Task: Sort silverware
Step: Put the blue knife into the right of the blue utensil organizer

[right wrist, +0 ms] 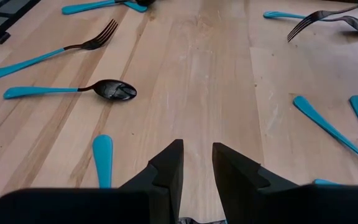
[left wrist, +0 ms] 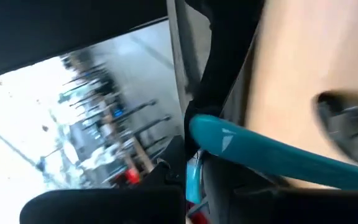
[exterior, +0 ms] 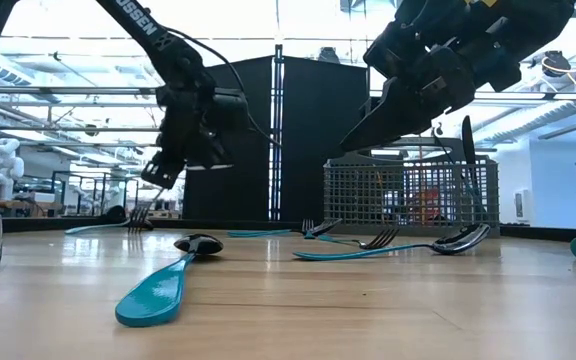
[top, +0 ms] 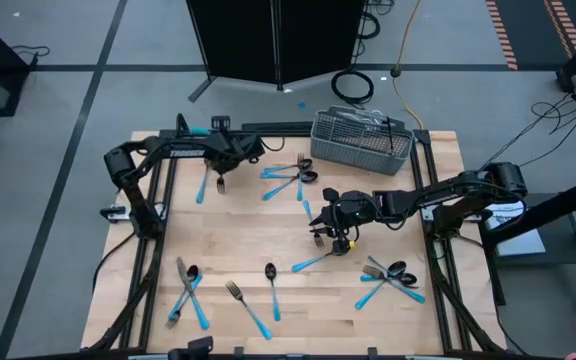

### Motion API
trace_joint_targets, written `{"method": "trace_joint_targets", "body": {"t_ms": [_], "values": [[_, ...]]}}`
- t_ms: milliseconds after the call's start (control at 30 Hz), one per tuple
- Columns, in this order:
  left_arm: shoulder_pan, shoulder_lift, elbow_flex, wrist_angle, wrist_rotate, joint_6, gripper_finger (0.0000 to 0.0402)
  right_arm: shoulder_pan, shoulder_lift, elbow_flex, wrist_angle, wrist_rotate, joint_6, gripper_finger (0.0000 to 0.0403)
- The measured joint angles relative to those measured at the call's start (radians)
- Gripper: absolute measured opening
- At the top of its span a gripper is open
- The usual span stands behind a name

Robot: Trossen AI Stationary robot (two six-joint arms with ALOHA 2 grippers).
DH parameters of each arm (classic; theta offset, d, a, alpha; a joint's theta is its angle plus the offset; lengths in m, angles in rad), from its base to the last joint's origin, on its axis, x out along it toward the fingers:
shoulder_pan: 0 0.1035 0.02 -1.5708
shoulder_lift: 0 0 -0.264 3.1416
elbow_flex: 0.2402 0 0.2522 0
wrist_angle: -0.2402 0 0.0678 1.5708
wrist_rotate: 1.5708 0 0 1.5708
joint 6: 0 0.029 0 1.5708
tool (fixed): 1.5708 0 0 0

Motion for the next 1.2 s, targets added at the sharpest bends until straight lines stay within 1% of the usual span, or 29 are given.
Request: {"method": "trace_joint_targets", "body": {"t_ms": [167,367,933,1000,1033,1100,1200], "values": [[0.014,0.000,0.000,0.000,-0.046,0.000,0.0022,0.000,0.000,0.000,0.000,0.000,0.007,0.0079],[0.007,0.000,0.000,0.000,-0.131,-0.001,0.0022,0.000,0.000,0.000,0.000,0.000,0.009,0.0079],[-0.006,-0.004,-0.001,0.000,-0.129,-0.008,0.0022,0.000,0.000,0.000,0.000,0.000,0.010,0.0079],[-0.013,-0.005,-0.001,0.000,-0.104,-0.018,0.0022,0.000,0.000,0.000,0.000,0.000,0.010,0.0079],[-0.018,-0.010,-0.001,0.000,-0.074,-0.036,0.0022,0.000,0.000,0.000,0.000,0.000,0.009,0.0079],[-0.030,-0.026,-0.001,0.002,0.018,-0.081,0.0022,0.000,0.000,0.000,0.000,0.000,0.008,0.0079],[-0.046,-0.067,-0.001,0.010,0.202,-0.153,0.0022,0.000,0.000,0.000,0.000,0.000,0.008,0.0079]]}}
